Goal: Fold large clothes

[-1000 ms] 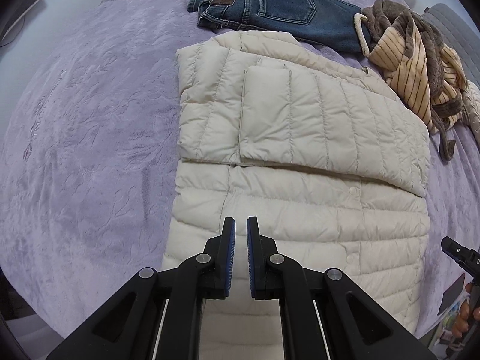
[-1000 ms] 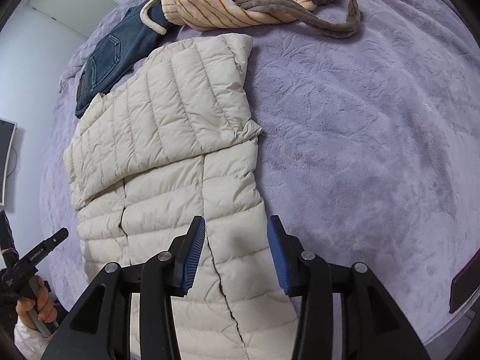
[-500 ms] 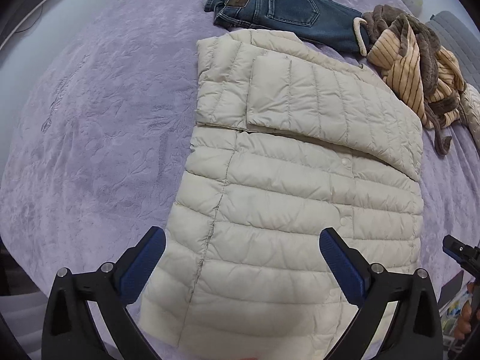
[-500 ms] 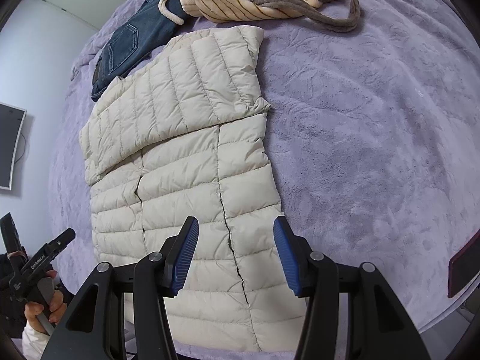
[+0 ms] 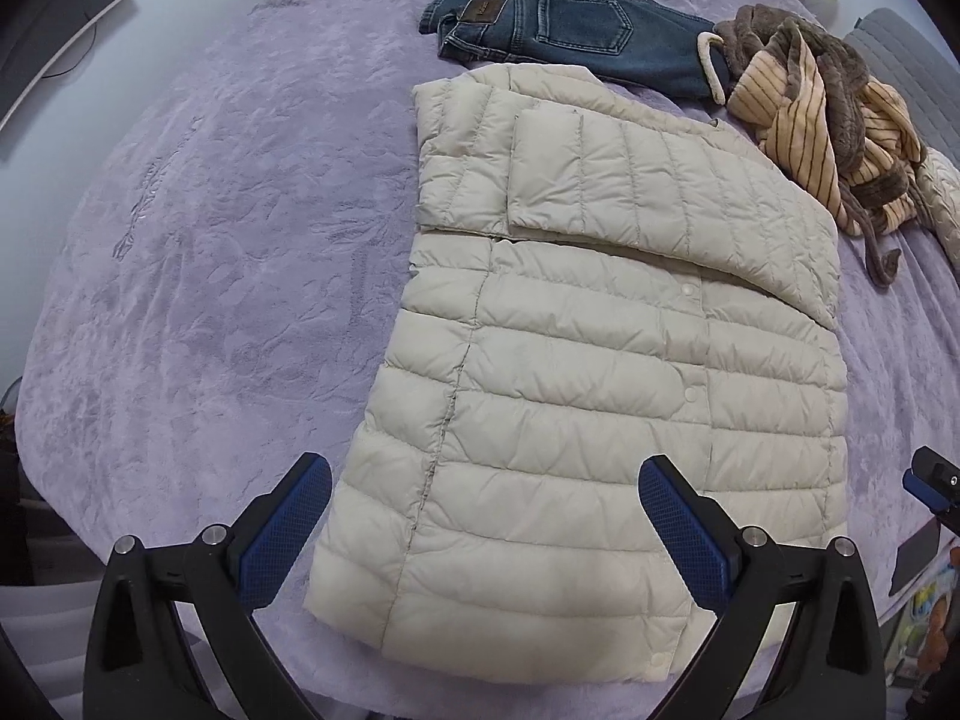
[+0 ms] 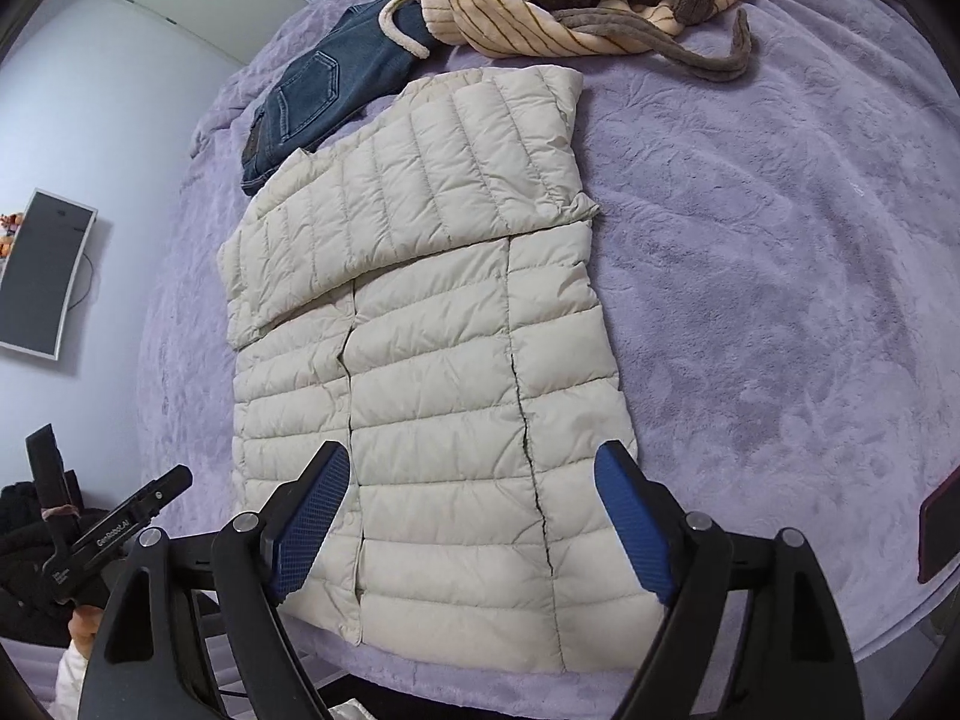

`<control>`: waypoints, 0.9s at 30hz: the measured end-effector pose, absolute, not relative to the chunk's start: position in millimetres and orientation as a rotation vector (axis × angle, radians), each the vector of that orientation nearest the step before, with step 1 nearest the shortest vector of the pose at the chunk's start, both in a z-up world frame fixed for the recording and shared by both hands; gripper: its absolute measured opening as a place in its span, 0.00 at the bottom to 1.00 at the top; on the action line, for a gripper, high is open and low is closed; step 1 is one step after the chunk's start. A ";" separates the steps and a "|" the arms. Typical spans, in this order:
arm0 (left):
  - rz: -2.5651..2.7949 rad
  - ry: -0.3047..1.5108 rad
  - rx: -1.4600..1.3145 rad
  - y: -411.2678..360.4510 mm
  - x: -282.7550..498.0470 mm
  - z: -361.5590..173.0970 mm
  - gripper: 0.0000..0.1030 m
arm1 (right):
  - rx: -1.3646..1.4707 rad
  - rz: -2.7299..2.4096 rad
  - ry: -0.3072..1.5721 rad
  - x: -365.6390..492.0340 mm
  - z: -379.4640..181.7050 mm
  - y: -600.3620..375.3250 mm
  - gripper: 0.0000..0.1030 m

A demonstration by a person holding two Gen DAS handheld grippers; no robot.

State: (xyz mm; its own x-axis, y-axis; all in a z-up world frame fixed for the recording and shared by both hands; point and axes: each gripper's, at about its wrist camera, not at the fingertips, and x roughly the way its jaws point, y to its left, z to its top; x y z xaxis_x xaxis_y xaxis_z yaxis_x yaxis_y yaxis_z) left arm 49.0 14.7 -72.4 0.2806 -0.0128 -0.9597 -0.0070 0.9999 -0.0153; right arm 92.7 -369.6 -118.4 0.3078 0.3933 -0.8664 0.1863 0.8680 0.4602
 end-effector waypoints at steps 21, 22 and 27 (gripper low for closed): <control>-0.001 1.409 -0.343 131.5 -24.1 -140.1 1.00 | 0.862 0.038 1.369 -2.7 -172.7 -333.3 0.84; -0.002 1.417 -0.368 136.9 -29.2 -144.4 1.00 | 0.885 0.028 1.371 -9.3 -176.0 -334.0 0.84; -0.046 1.450 -0.511 151.4 -44.6 -164.8 1.00 | 0.987 -0.023 1.358 -35.0 -189.4 -340.8 0.84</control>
